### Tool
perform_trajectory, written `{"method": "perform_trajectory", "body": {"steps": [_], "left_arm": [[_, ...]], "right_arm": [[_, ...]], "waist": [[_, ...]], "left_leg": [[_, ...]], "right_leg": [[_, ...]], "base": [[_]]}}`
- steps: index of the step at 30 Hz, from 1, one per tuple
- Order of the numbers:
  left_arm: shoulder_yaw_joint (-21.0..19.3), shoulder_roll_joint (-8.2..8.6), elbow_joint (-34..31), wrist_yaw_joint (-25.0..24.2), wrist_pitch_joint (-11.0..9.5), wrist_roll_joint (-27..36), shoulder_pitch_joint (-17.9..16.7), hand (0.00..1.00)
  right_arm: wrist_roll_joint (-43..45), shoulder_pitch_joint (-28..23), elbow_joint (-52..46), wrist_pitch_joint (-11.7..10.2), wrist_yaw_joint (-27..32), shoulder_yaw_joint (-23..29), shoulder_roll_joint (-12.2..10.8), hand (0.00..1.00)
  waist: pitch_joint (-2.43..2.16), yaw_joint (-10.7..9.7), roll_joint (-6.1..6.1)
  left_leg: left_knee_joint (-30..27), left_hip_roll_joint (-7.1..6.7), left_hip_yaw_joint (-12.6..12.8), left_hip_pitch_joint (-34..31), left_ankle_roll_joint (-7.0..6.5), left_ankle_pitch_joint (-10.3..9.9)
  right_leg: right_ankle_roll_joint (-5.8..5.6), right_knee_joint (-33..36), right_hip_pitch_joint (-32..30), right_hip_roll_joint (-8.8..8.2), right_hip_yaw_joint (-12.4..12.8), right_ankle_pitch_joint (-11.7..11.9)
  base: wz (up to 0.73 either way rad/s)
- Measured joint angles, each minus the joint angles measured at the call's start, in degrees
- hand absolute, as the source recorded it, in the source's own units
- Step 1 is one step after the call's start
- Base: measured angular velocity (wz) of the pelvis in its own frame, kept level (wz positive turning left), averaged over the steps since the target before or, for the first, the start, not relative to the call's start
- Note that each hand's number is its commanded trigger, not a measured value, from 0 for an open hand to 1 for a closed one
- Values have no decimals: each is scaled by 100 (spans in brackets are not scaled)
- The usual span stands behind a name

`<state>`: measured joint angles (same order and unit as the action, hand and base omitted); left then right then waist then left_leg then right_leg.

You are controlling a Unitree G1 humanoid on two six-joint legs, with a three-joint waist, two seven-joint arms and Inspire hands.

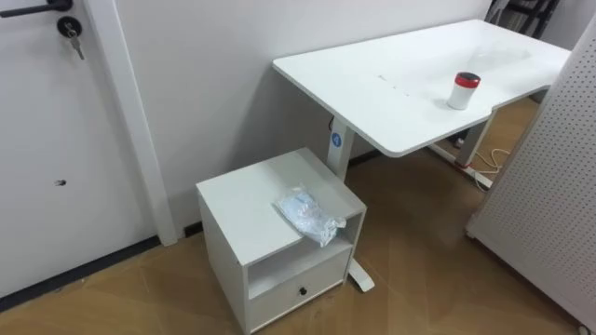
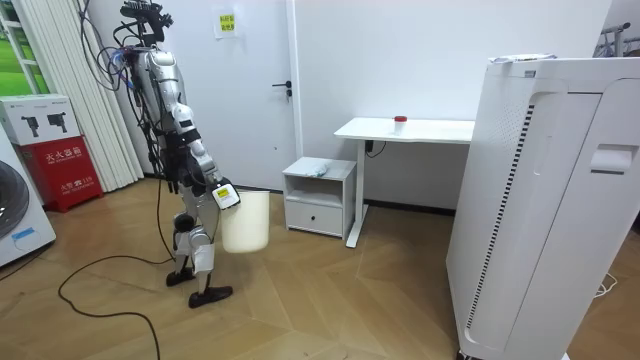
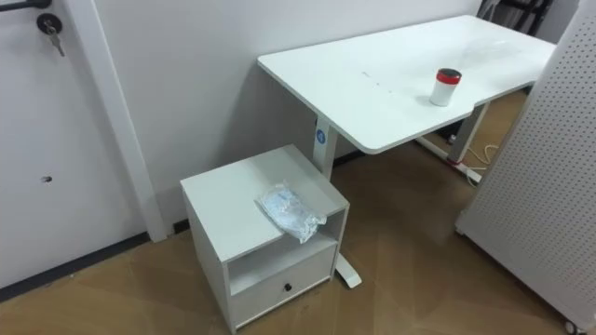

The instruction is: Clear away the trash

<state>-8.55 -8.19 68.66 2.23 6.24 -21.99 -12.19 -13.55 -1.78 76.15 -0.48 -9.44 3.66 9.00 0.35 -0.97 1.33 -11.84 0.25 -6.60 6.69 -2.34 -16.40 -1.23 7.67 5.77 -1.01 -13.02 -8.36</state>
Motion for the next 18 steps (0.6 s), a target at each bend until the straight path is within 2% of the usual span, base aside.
{"method": "perform_trajectory", "body": {"steps": [9, 14, 18], "left_arm": [[3, 1, -11, 5, 3, 0, 11, 0], [66, 0, -13, -10, 13, -3, 14, 0], [86, -1, -20, -49, 88, -4, 18, 0]], "right_arm": [[16, 13, -10, 14, 1, -10, 0, 100], [10, 15, -35, 45, 3, -33, 0, 100], [0, 16, -55, 59, 9, -128, -2, 100]], "waist": [[15, 13, 28], [11, 14, 36], [-11, 16, 57]], "left_leg": [[2, 0, -4, -14, 0, 0], [7, 2, -4, -24, 0, 0], [2, 2, -4, -23, 0, 0]], "right_leg": [[-1, 1, -11, 1, -8, -1], [-1, 1, -22, 4, -9, -1], [-1, 1, -22, 4, -6, -1]], "base": [[0], [0], [0]]}}
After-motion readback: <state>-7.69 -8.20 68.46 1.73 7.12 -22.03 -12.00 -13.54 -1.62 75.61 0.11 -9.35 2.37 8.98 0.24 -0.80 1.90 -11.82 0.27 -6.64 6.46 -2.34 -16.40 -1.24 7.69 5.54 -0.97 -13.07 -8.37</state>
